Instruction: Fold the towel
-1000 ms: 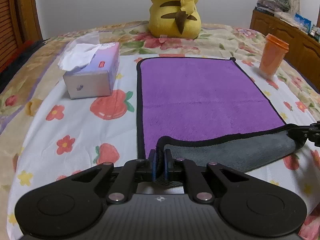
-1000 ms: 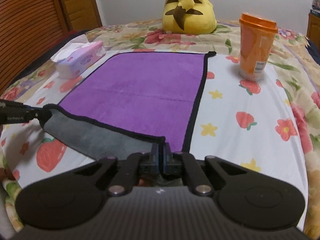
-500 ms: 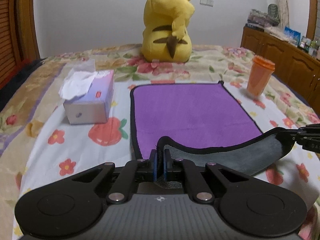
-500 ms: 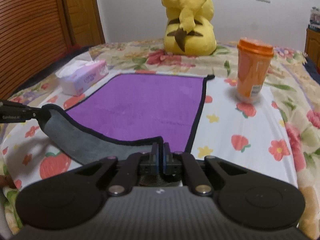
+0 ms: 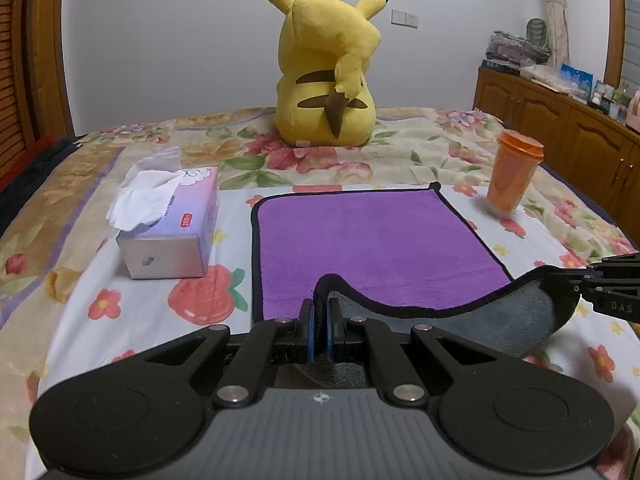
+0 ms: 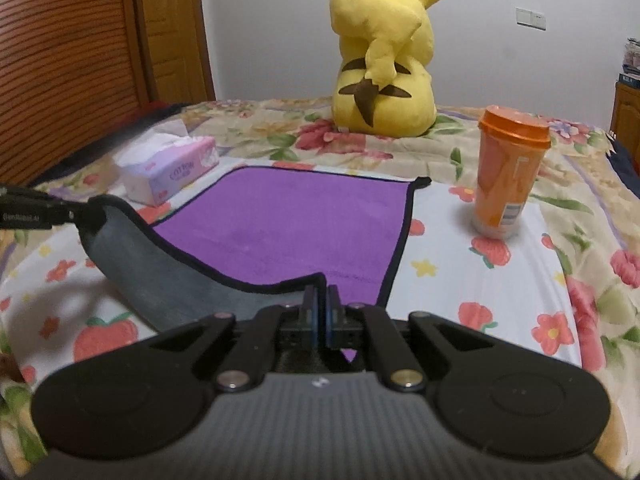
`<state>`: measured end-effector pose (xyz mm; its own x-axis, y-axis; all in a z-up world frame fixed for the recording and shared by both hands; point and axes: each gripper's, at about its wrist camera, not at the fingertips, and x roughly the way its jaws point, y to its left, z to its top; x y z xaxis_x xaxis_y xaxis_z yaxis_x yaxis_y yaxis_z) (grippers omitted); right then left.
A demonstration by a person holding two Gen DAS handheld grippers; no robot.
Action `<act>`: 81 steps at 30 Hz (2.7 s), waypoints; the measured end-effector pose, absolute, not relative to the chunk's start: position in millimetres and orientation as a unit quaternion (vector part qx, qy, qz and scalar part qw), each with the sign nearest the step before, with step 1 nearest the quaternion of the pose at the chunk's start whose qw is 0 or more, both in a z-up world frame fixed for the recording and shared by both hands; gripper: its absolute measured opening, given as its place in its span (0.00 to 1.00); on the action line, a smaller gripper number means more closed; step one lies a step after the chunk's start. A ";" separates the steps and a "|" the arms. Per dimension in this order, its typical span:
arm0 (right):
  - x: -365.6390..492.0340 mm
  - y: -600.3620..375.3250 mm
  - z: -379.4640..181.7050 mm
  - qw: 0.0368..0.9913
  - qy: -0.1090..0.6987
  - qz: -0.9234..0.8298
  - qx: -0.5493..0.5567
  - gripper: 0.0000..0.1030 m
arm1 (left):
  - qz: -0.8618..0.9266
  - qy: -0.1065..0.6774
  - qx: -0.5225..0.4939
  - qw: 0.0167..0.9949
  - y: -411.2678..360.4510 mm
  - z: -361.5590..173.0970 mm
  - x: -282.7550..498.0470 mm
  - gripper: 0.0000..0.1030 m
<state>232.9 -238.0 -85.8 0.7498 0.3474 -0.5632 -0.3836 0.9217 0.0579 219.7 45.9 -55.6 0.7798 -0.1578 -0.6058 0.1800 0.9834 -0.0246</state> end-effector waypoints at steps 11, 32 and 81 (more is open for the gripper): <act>245.0 -242.2 -88.1 0.938 0.283 0.197 -0.031 0.04 | -0.099 0.312 0.019 0.945 49.1 -58.5 236.3 0.08; 272.5 -242.6 -78.1 0.946 0.258 0.193 -0.036 0.04 | -0.106 0.289 0.032 0.951 43.7 -49.1 263.3 0.08; 413.2 -215.9 -81.3 0.963 0.201 0.140 -0.116 0.04 | -0.054 0.253 0.079 0.963 37.4 -53.4 418.2 0.08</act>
<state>413.2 -215.9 -81.3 0.8799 0.2228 -0.4197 -0.3158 0.9342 -0.1662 418.2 37.4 -53.4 0.8658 -0.0634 -0.4963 0.1433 0.9818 0.1246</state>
